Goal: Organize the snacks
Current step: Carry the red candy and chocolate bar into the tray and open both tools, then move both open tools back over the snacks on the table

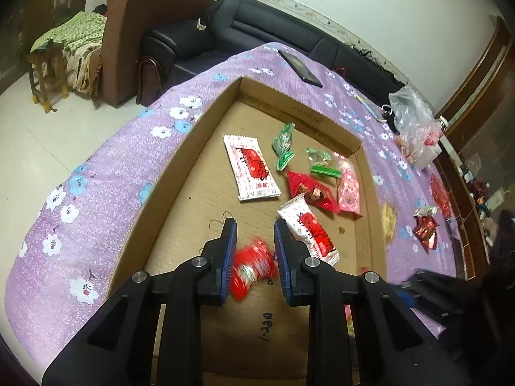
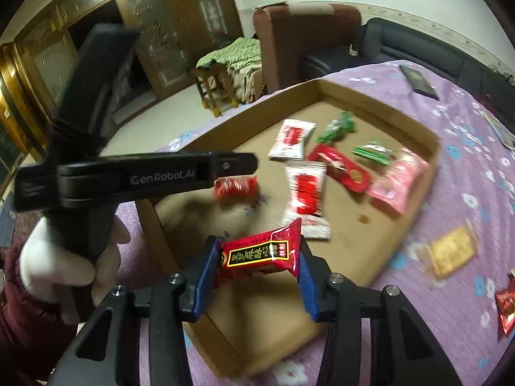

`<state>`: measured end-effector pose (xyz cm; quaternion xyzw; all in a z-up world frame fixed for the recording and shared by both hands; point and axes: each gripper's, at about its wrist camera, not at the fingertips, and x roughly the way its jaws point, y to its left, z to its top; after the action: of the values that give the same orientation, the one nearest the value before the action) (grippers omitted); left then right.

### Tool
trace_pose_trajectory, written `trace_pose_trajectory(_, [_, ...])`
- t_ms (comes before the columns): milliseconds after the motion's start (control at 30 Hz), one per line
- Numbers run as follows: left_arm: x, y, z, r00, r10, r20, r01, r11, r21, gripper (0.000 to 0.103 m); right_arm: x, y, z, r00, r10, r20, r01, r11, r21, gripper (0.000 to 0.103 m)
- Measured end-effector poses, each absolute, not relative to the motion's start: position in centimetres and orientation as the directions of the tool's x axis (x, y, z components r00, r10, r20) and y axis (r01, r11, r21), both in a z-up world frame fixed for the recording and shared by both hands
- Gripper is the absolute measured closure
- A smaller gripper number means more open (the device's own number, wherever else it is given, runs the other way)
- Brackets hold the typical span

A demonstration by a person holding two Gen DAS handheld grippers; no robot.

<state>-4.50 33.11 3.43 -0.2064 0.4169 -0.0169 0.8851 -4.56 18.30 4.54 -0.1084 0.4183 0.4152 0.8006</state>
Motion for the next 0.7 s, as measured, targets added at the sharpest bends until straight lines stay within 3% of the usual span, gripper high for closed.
trace_pose_trajectory(333, [-6.2,33.2,5.5,0.681,-0.226,-0.697,-0.141,0.893,-0.428,0.075,-4.4,19.4,4.4,0.313,0.596,-0.739,-0.754,0.629,0.188,0.048])
trace_pose_trajectory(700, [-8.3,29.8,7.7,0.694,-0.288,-0.660,-0.057,0.892,-0.449,0.075,-6.2,11.4,7.0,0.418,0.608,-0.674,-0.676,0.704,0.216,0.048])
